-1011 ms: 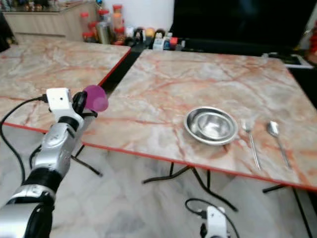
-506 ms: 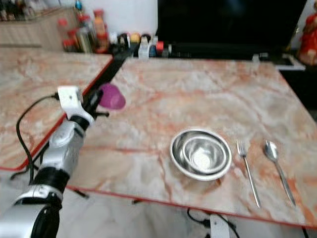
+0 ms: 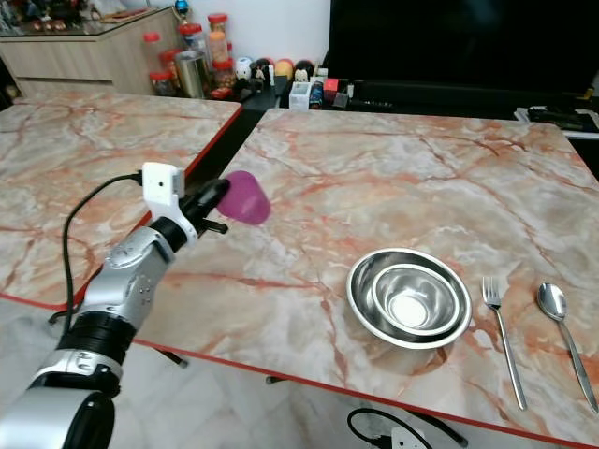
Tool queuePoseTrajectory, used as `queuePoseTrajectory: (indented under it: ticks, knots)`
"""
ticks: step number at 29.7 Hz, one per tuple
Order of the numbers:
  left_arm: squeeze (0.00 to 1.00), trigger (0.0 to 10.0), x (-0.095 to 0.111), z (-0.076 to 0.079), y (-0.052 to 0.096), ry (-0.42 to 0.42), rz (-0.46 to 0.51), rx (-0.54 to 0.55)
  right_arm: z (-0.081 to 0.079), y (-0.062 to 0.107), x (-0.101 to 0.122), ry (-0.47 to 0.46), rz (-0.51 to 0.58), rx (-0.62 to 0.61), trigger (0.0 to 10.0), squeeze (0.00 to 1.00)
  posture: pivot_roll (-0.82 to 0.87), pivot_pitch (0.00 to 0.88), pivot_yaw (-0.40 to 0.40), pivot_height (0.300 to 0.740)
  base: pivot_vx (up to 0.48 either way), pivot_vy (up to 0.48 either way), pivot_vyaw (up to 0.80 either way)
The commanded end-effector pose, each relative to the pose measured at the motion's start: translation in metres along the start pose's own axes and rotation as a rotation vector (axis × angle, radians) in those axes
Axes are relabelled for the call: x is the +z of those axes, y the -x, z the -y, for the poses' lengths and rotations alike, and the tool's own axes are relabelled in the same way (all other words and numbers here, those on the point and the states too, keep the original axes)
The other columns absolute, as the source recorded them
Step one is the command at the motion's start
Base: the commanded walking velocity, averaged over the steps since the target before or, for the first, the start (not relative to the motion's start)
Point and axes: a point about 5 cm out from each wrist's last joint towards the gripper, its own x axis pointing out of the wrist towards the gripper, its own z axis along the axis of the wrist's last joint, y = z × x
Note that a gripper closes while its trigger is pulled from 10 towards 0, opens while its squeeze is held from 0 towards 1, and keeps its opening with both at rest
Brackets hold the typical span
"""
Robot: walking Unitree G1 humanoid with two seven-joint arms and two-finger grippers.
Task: Setting the table
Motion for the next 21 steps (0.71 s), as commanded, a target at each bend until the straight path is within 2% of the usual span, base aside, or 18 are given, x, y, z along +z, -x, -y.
queuePoseTrajectory:
  ticks: [1,2,4,5,9,11,15,18,21]
  knots:
    - [0.00,10.0,0.006,0.006,-0.003,-0.005,0.012,-0.039,-0.005,0.001,-0.006,-0.009,-0.023,0.009,10.0,0.00,0.01,0.000,0.061,0.719,0.000,0.000,0.00]
    - [0.00,10.0,0.006,0.006,-0.003,-0.005,0.012,-0.039,-0.005,0.001,-0.006,-0.009,-0.023,0.009,10.0,0.00,0.01,0.000,0.061,0.719,0.000,0.000,0.00]
    - [0.00,10.0,-0.005,0.030,-0.018,0.052,-0.025,-0.081,-0.006,0.002,-0.006,-0.018,-0.017,0.006,10.0,0.00,0.01,0.000,0.068,0.719,0.000,0.000,0.00]
    - [0.00,10.0,-0.008,0.037,-0.022,0.066,-0.037,-0.095,-0.006,0.002,-0.006,-0.021,-0.016,0.005,10.0,0.00,0.01,0.000,0.073,0.719,0.000,0.000,0.00]
    - [0.00,10.0,-0.016,0.058,-0.035,0.059,-0.089,-0.118,-0.007,0.003,-0.009,-0.033,-0.022,0.003,10.0,0.00,-0.01,0.000,0.084,0.719,0.000,0.000,0.00]
    - [0.00,10.0,-0.017,0.063,-0.040,0.039,-0.115,-0.102,-0.008,0.003,-0.011,-0.037,-0.026,0.001,10.0,0.00,-0.01,0.000,0.087,0.719,0.000,0.000,0.00]
    - [0.00,10.0,-0.016,0.071,-0.051,-0.068,-0.161,-0.064,-0.007,0.004,-0.014,-0.045,-0.026,-0.009,10.0,0.00,-0.01,0.000,0.096,0.719,0.000,0.000,0.00]
    - [0.00,10.0,-0.012,0.070,-0.055,-0.107,-0.162,-0.024,-0.006,0.004,-0.012,-0.067,0.009,-0.025,10.0,0.00,-0.01,0.000,0.103,0.719,0.000,0.000,0.00]
    - [0.00,10.0,-0.007,0.062,-0.057,-0.103,-0.152,0.040,0.000,0.003,-0.004,-0.080,0.055,-0.040,10.0,0.00,-0.02,0.000,0.110,0.719,0.000,0.000,0.00]
